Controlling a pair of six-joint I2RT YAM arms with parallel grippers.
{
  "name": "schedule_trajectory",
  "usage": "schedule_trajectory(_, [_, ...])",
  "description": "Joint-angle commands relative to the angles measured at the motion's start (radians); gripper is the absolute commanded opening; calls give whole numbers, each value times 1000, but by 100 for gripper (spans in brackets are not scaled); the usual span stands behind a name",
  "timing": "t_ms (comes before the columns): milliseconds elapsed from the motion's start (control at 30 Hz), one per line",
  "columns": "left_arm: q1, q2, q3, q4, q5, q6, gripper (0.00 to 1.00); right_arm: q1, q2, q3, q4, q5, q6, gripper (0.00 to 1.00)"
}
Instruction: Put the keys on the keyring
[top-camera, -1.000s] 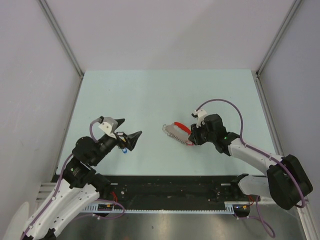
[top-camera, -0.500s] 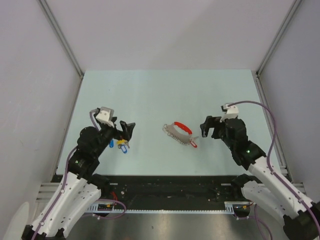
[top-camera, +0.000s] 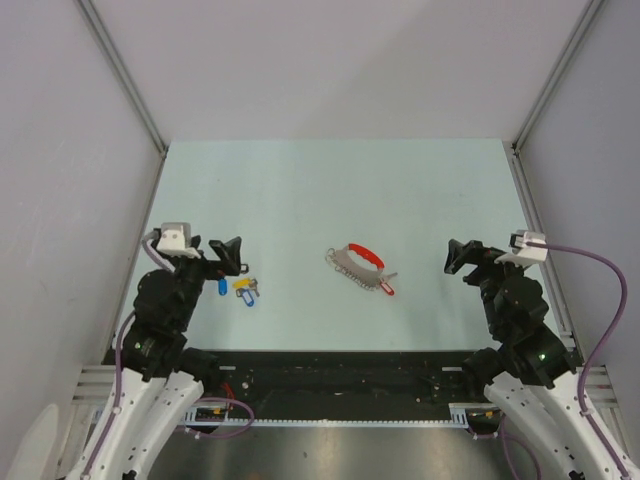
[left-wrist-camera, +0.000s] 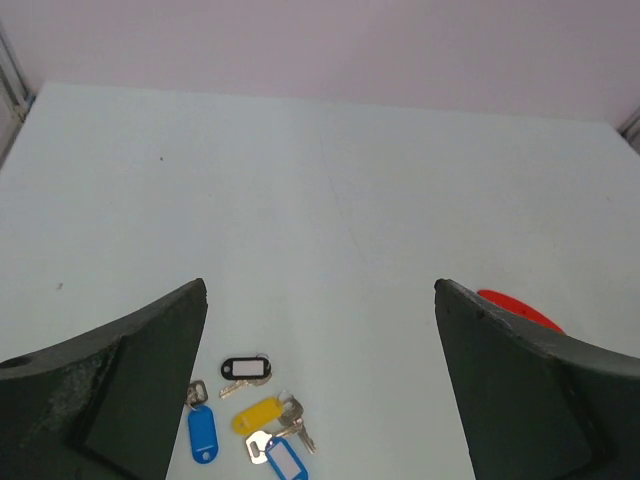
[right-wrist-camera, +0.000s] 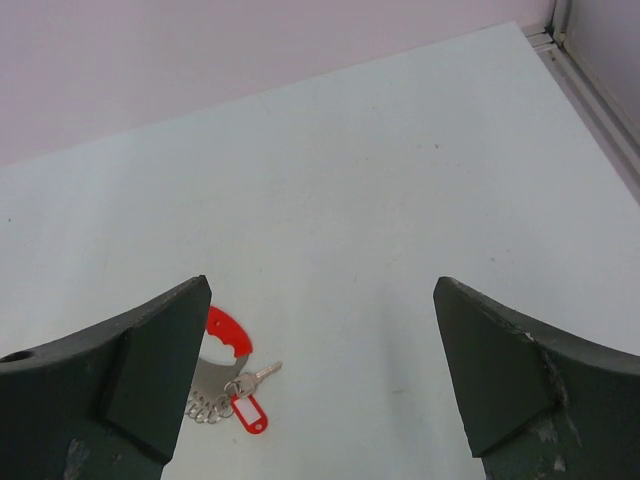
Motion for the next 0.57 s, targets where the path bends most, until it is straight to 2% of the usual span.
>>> schedule_trajectory(0, [9,-97,16,9,-65,5,100,-2,-40,7,-16,44,-25,100])
schedule_trajectory(533, [7,-322,-92,109,-44,63,100,-2,-62,-2,-25,27,-22,100])
